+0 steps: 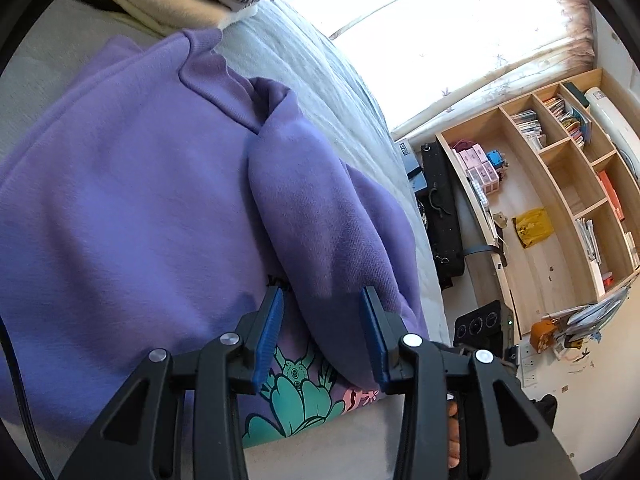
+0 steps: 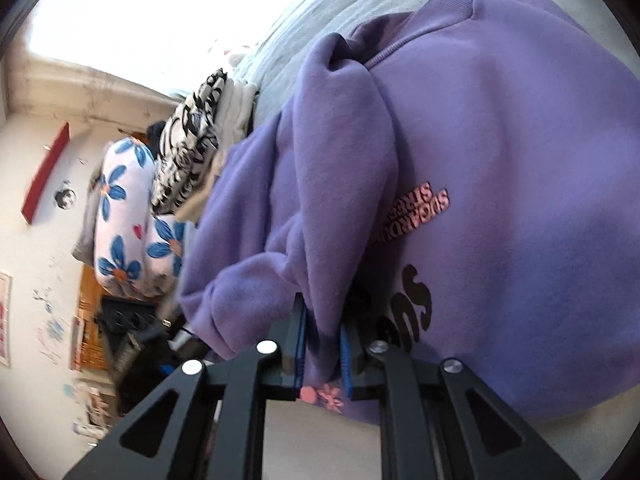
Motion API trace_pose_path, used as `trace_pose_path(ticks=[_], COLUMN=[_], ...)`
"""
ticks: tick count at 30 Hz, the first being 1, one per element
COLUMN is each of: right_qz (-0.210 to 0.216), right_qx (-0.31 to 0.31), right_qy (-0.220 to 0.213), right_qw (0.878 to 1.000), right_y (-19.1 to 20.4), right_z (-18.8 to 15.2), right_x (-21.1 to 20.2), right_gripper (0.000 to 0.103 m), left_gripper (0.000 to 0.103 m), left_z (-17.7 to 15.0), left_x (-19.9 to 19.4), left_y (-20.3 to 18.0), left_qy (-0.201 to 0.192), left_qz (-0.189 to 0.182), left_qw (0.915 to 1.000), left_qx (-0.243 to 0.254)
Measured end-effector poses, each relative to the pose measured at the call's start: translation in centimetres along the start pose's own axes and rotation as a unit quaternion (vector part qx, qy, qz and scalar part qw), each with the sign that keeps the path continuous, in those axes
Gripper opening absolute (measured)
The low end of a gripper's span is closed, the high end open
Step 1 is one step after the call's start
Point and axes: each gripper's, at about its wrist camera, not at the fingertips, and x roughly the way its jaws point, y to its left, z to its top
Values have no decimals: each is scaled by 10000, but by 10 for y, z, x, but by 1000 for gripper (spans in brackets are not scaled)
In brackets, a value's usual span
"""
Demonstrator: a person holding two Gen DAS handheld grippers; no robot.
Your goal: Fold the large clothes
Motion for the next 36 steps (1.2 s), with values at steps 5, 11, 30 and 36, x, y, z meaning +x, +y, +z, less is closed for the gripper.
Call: trace_pose_path(ticks=[5,11,30,36], right_qz=[38,-78,-1758,-2178], right_qx=[-231,-213,-1434,-2082], right_qy=[-24,-12,-61,-577], right_qw=[9997,9997,9739,9518], right_y=[17,15,34,65], right_z=[2,2,-20,-23], right_x=[-2,1,7,-26], right_gripper=[13,13,23,29], left_gripper=[37,37,16,23], left_z=[3,14,-9,1], left_x=[20,38,5,-22], left_y=[3,-3,-17,-37], left_qy=[118,163,-160,-593], left_qz=[-102,-320,2030,2288], left_qw=[9998,9992,9785,9704], left_qx=[-91,-166,316,492])
